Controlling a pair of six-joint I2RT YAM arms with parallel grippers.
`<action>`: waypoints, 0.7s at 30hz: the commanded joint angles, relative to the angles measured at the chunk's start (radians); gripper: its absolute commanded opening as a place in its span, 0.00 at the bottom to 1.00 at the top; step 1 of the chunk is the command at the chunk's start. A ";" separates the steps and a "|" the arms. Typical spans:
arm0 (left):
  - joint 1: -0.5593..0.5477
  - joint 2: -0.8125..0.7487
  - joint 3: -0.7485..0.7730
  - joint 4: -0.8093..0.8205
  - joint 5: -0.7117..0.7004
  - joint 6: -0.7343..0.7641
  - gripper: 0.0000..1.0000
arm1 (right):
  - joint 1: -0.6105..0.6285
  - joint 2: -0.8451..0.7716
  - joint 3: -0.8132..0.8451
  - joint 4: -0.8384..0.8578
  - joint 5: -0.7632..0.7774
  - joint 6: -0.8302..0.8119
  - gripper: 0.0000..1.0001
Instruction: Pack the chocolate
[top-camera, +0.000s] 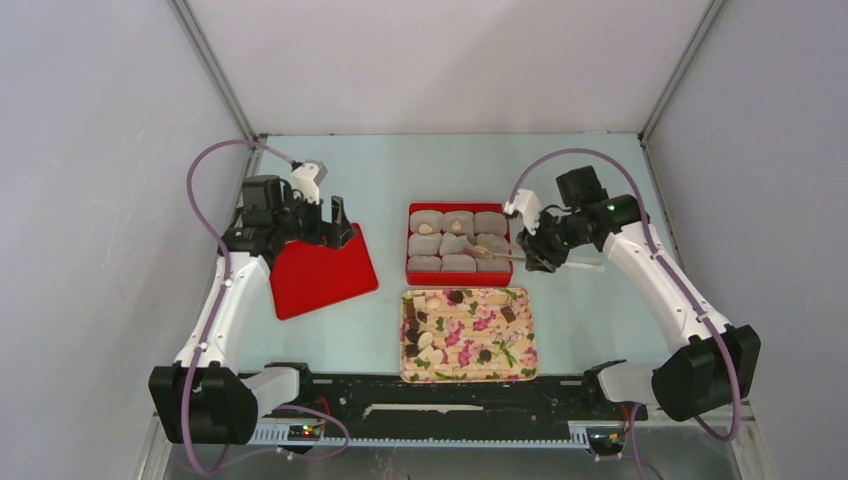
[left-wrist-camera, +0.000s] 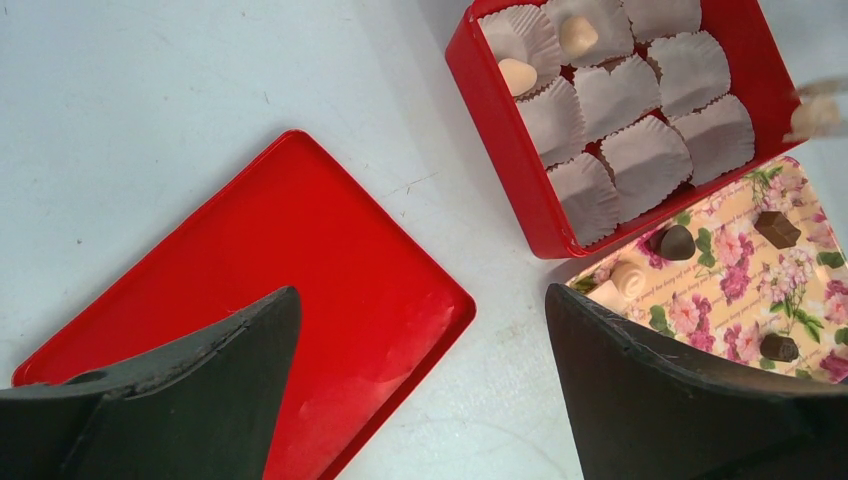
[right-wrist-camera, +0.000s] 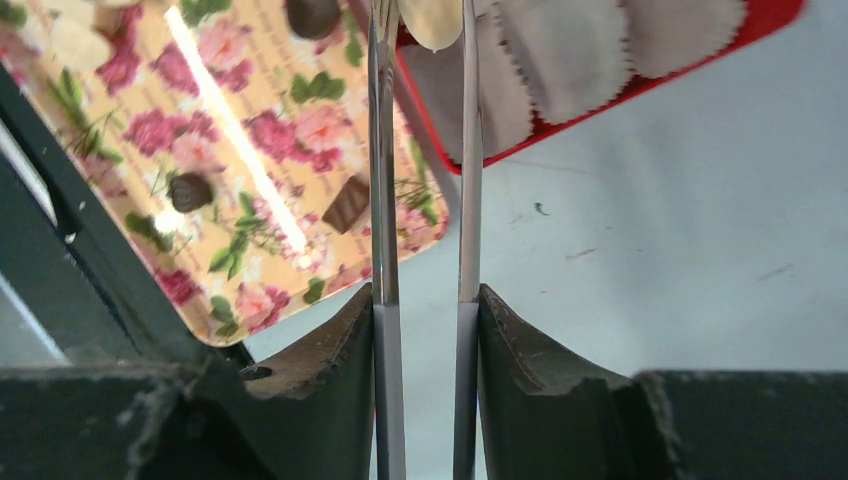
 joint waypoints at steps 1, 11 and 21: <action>0.002 -0.008 -0.023 0.031 0.022 0.008 0.97 | -0.062 0.003 0.058 0.131 -0.047 0.073 0.28; -0.005 -0.005 -0.027 0.025 0.066 0.019 0.97 | -0.087 0.115 0.076 0.229 0.100 0.171 0.29; -0.274 0.054 0.071 -0.161 0.143 0.178 0.97 | -0.102 0.234 0.138 0.272 0.117 0.233 0.29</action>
